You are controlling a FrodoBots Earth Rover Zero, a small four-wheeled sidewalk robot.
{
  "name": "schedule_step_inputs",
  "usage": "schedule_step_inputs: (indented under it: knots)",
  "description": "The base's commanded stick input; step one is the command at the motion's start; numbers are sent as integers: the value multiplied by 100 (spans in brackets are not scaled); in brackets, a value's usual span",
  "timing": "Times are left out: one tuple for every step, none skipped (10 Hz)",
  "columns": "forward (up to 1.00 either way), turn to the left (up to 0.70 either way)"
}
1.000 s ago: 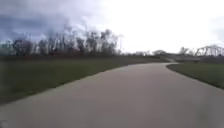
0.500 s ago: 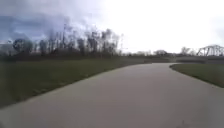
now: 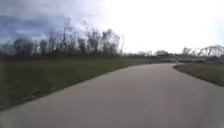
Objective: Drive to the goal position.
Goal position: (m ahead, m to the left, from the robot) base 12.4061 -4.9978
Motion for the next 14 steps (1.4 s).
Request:
schedule_step_inputs:
  knots:
    - [100, 0]
    - [100, 0]
    - [100, 0]
    - [100, 0]
    - [100, 0]
    - [100, 0]
    - [100, 0]
    - [100, -8]
    - [100, -17]
    - [100, -25]
    - [100, -39]
    - [100, -40]
    - [100, -38]
    - [100, -24]
